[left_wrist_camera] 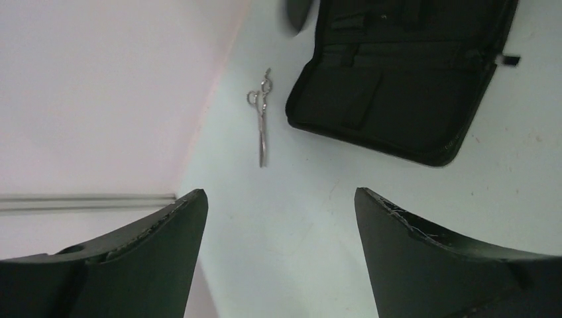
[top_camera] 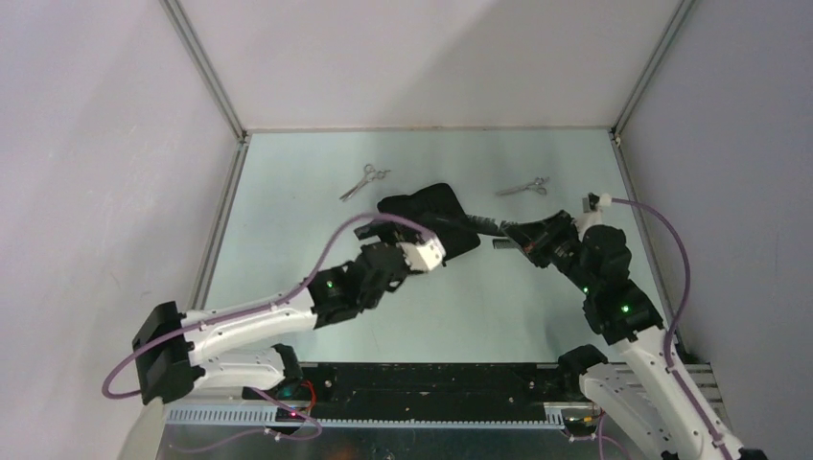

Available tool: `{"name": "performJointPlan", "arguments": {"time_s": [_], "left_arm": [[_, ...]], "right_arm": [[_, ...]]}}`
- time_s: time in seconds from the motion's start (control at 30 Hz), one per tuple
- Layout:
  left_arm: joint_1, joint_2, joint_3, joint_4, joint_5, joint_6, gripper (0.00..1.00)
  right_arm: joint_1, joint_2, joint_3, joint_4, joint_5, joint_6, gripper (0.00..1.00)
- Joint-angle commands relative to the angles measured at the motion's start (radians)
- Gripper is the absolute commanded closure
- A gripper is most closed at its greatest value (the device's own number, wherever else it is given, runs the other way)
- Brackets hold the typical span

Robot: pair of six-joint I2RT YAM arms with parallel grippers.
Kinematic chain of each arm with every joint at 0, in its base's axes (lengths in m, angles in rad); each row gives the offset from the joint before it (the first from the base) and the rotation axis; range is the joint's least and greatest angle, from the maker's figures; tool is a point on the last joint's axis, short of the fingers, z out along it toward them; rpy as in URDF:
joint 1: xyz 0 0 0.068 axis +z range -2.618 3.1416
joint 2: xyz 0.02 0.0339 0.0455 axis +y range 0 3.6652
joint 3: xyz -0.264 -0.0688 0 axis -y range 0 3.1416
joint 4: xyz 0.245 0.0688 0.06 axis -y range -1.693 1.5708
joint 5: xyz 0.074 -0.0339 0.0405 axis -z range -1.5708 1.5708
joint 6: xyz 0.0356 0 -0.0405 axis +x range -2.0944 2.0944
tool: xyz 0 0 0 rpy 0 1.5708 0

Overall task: Sort the hair-cutting tools
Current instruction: Pick up the comb at the center of the board, then adjust the hairdressing tool bag at the center of the board.

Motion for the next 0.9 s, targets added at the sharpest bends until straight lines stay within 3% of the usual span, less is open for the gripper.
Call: {"name": "performJointPlan", "arguments": {"time_s": [0.0, 0.2, 0.4, 0.87], "left_arm": [[0.207, -0.004, 0.104, -0.073, 0.29, -0.292, 0.11], [0.455, 0.21, 0.304, -0.182, 0.548, -0.562, 0.13], [0.618, 0.5, 0.584, -0.327, 0.724, -0.716, 0.21], [0.681, 0.964, 0.966, -0.523, 0.743, -0.577, 0.28]], "right_arm": [[-0.076, -0.069, -0.069, 0.005, 0.036, -0.062, 1.0], [-0.131, -0.1, -0.153, 0.047, 0.009, -0.072, 1.0], [-0.151, -0.103, -0.168, 0.05, -0.013, -0.103, 1.0], [-0.18, -0.11, -0.198, 0.095, -0.065, -0.133, 1.0]]}}
